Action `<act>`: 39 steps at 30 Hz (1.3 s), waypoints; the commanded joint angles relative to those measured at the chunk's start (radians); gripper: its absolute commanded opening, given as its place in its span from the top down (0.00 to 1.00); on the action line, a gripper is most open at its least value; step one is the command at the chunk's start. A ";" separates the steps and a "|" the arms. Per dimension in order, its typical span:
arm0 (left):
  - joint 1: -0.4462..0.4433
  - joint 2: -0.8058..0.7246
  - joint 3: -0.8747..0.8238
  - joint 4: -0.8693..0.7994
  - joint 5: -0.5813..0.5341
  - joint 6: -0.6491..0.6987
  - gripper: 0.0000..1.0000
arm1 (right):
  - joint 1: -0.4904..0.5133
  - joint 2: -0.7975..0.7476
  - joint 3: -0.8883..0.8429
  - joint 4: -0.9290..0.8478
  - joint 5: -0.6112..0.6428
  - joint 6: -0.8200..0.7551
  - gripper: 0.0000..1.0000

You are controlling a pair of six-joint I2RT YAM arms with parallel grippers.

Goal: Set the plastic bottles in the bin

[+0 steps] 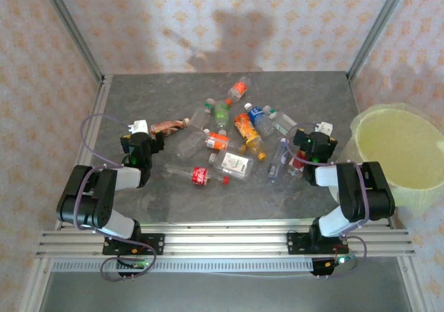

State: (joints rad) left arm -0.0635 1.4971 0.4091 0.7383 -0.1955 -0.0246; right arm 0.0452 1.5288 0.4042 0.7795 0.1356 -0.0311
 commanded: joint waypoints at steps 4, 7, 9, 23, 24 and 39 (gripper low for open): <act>0.003 -0.001 0.003 0.030 -0.026 0.006 0.00 | 0.002 -0.007 0.001 0.026 0.019 0.006 0.01; 0.001 -0.001 0.002 0.030 -0.027 0.006 0.00 | 0.002 -0.006 0.001 0.024 0.019 0.006 0.01; 0.002 -0.001 0.002 0.030 -0.027 0.004 0.00 | 0.002 -0.006 0.001 0.024 0.019 0.006 0.01; 0.002 -0.001 0.002 0.030 -0.026 0.006 0.00 | 0.001 -0.008 0.002 0.025 0.020 0.006 0.01; 0.002 -0.001 0.002 0.031 -0.026 0.005 0.00 | 0.001 -0.007 0.001 0.025 0.019 0.005 0.01; -0.010 -0.384 0.145 -0.526 -0.146 -0.133 0.00 | 0.002 -0.290 0.155 -0.486 -0.026 0.116 0.01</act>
State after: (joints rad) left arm -0.0658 1.1828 0.5167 0.3962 -0.2600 -0.0696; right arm 0.0452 1.3025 0.4850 0.5003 0.1230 0.0040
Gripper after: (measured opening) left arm 0.995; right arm 0.992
